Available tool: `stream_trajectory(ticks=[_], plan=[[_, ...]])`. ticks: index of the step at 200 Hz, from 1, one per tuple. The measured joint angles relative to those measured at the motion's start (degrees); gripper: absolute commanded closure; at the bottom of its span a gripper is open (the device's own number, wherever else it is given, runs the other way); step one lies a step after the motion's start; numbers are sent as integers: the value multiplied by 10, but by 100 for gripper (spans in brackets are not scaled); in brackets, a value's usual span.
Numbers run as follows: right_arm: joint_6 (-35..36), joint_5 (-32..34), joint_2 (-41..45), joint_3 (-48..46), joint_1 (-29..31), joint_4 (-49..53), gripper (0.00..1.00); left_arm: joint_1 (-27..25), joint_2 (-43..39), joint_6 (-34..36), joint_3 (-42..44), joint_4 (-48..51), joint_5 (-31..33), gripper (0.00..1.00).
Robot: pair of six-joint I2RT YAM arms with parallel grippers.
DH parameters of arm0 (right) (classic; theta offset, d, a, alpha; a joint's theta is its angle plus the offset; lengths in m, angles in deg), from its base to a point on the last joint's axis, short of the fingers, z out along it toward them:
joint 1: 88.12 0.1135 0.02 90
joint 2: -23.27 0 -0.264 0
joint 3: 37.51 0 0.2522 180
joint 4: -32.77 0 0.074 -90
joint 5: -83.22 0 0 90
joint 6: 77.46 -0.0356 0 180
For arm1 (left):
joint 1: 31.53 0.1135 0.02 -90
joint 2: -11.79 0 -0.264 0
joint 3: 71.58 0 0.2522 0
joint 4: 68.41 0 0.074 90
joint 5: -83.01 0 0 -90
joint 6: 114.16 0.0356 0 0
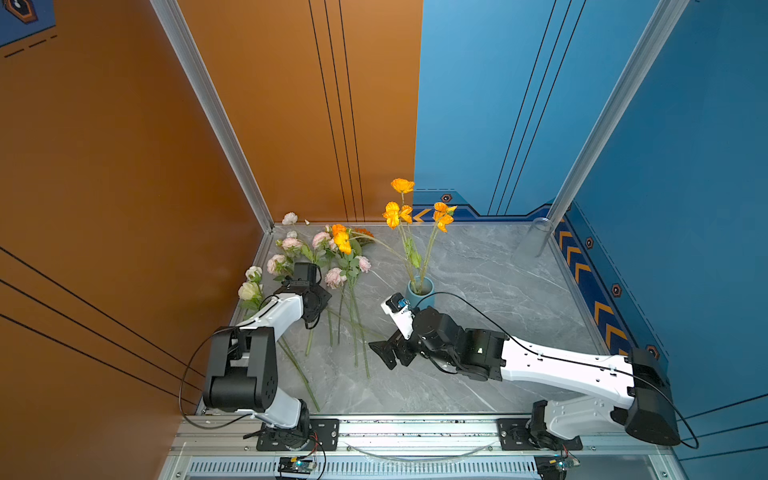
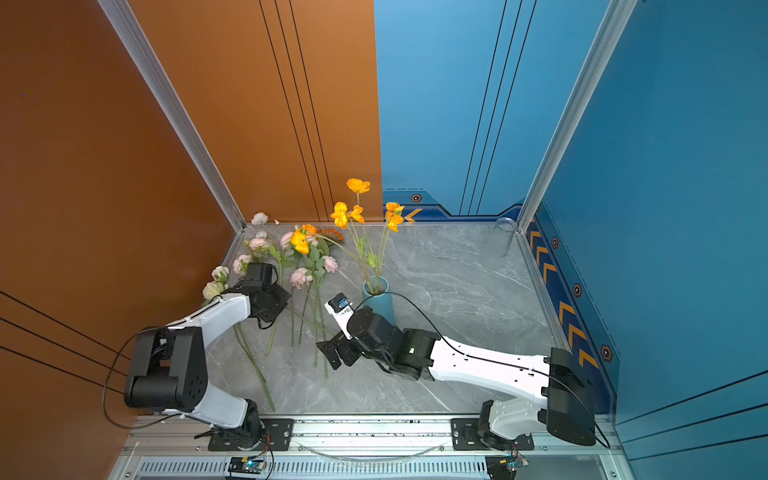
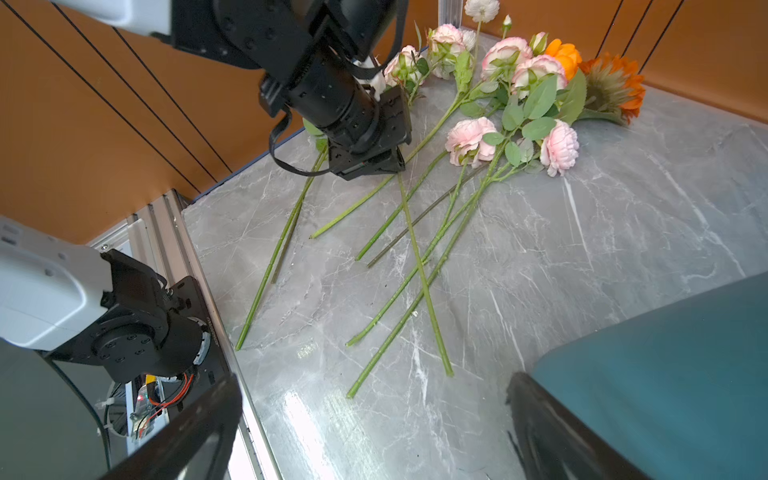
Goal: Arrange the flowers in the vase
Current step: 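Lift the pink roses upright with the left gripper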
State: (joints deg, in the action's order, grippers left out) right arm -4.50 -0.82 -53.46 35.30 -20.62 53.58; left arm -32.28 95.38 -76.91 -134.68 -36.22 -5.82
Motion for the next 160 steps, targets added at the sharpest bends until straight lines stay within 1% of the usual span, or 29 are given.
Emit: stream_trajectory(ticks=[17, 40, 52, 61, 74, 83, 98, 110, 119, 129, 140, 147, 160], plan=[[0, 0, 14, 0, -9, 4, 0, 0, -60, 19, -14, 30, 17, 100], [0, 0, 40, -9, -25, 5, 0, -2, -118, 49, -40, 60, 48, 100], [0, 0, 56, -17, -36, 8, 0, -10, -150, 70, -52, 76, 72, 100], [-2, 0, 69, -23, -45, 10, 0, -26, -175, 91, -61, 88, 97, 100], [-9, -2, 91, -35, -62, 12, 0, -69, -213, 124, -76, 103, 146, 100], [-14, -4, 109, -45, -77, 14, 0, -115, -240, 155, -91, 109, 189, 100], [-24, -9, 145, -66, -103, 15, 0, -205, -280, 212, -125, 111, 271, 100], [-31, -9, 175, -80, -123, 19, 0, -266, -310, 258, -144, 95, 318, 100], [-38, -11, 197, -92, -137, 24, 0, -300, -333, 292, -148, 71, 344, 100], [-43, -12, 222, -102, -151, 31, 0, -327, -356, 330, -146, 38, 356, 100], [-48, -13, 243, -110, -164, 40, 0, -353, -377, 367, -133, -15, 349, 100], [-52, -13, 256, -113, -173, 48, 0, -366, -389, 392, -122, -54, 333, 100], [-57, -12, 278, -118, -188, 63, 0, -387, -402, 432, -101, -140, 285, 100]])
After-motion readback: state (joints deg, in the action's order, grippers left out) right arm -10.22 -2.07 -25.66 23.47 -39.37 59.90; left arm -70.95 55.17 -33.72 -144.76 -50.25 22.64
